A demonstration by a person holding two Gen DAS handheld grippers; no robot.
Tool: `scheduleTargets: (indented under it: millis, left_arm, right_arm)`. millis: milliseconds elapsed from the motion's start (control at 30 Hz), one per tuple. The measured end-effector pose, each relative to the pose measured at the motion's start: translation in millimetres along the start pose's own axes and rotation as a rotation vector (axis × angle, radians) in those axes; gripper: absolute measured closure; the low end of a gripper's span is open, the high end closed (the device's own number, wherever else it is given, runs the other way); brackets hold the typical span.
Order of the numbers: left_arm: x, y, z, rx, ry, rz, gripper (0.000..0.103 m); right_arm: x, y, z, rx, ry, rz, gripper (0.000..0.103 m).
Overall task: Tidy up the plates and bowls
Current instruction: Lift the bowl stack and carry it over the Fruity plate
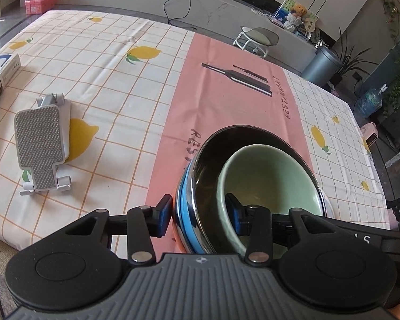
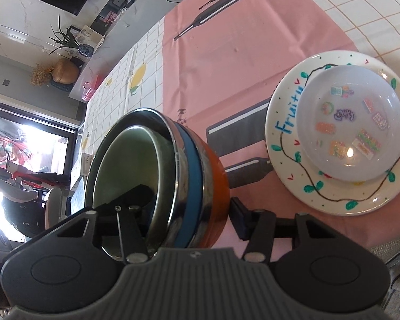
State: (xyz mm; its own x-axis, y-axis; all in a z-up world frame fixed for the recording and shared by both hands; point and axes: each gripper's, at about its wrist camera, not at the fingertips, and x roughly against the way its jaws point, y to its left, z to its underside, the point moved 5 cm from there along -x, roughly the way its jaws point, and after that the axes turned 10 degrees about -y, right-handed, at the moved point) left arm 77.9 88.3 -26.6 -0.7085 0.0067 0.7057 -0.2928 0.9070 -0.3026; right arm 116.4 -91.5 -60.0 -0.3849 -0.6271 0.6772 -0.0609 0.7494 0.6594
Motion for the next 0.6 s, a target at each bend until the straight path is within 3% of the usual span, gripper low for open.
scheduleTargets:
  millis: [300,600]
  left_arm:
    - [18,-42,-19,-0.044,-0.067,0.017,0.055]
    - [15,-100,-19,-0.062,-0.046,0.093,0.055]
  right_arm:
    - [42,5,-19,0.016,-0.084,-0.036,0.050]
    - [97,-13,-45,0.026,-0.218,0.007,0.050]
